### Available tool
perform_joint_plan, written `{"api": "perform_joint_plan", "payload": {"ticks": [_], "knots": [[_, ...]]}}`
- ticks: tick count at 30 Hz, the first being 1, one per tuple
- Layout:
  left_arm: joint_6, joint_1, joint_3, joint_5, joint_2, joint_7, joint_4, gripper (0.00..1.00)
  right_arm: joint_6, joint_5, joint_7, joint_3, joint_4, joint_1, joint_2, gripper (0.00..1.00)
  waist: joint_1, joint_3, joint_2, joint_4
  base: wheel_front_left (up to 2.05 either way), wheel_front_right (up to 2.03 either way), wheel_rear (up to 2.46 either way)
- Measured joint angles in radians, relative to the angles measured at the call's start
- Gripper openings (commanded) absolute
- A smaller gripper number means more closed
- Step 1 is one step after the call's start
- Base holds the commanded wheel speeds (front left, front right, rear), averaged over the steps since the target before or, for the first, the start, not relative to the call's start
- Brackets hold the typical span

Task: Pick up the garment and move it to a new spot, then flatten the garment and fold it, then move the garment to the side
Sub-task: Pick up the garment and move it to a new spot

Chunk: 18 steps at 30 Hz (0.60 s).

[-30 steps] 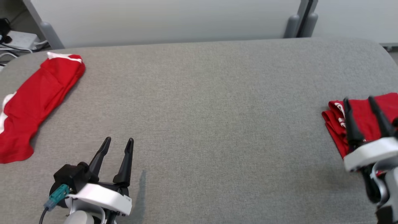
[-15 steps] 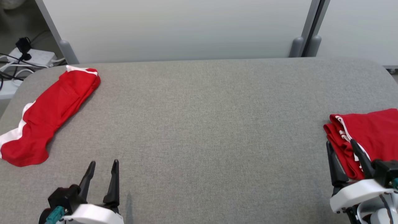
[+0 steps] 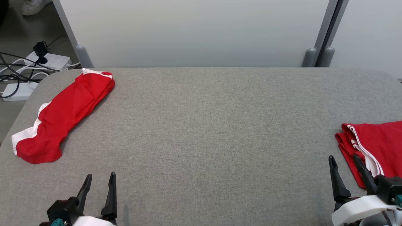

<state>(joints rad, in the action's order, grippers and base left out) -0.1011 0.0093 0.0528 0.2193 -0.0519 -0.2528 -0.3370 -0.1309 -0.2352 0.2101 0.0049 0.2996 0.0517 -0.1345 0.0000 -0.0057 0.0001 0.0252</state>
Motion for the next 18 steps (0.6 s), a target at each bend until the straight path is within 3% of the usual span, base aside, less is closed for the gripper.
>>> {"api": "perform_joint_plan", "payload": {"ticks": [9, 18], "knots": [[-0.009, 0.003, 0.017, -0.008, 0.006, 0.000, 0.013, 1.00, 0.000, 0.003, -0.007, 0.008, -0.029, -0.002, 0.000, 1.00, 0.0000, 0.013, 0.0000, 0.071, 0.00, 0.00, 0.00], [-0.012, 0.002, 0.047, -0.006, 0.009, 0.000, 0.016, 1.00, 0.000, -0.001, -0.008, 0.050, -0.031, 0.027, -0.001, 1.00, 0.0000, 0.047, 0.0000, 0.252, 0.00, 0.00, 0.00]]}}
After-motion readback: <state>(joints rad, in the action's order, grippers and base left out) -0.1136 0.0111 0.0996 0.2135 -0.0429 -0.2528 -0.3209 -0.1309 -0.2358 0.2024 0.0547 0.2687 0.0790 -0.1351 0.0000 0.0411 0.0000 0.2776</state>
